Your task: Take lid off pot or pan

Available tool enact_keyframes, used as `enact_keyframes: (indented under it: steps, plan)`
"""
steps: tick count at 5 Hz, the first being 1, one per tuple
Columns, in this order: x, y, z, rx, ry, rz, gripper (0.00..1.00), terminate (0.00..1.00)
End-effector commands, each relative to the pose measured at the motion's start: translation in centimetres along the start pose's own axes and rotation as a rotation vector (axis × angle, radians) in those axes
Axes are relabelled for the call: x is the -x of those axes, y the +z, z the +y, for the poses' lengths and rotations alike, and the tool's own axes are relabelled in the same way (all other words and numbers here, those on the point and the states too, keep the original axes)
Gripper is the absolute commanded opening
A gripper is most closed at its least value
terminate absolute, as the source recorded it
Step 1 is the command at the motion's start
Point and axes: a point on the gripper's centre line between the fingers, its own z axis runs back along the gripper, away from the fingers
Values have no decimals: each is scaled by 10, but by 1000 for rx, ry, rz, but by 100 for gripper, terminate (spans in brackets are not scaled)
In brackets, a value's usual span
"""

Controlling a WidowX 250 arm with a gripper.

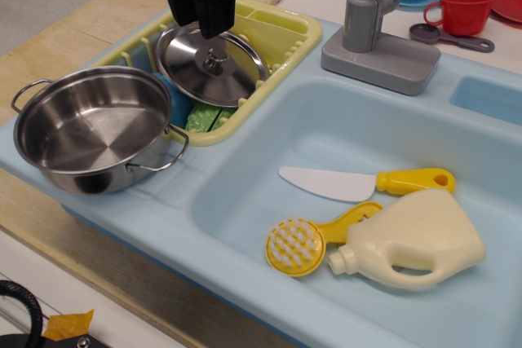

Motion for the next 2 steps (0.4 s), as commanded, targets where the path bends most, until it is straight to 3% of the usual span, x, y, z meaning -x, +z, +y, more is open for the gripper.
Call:
enact_keyframes:
  steps: [1, 2]
  plan:
    - [3, 4, 4, 8, -20, -15, 100, 0]
    - [3, 4, 4, 8, -20, -15, 100, 100]
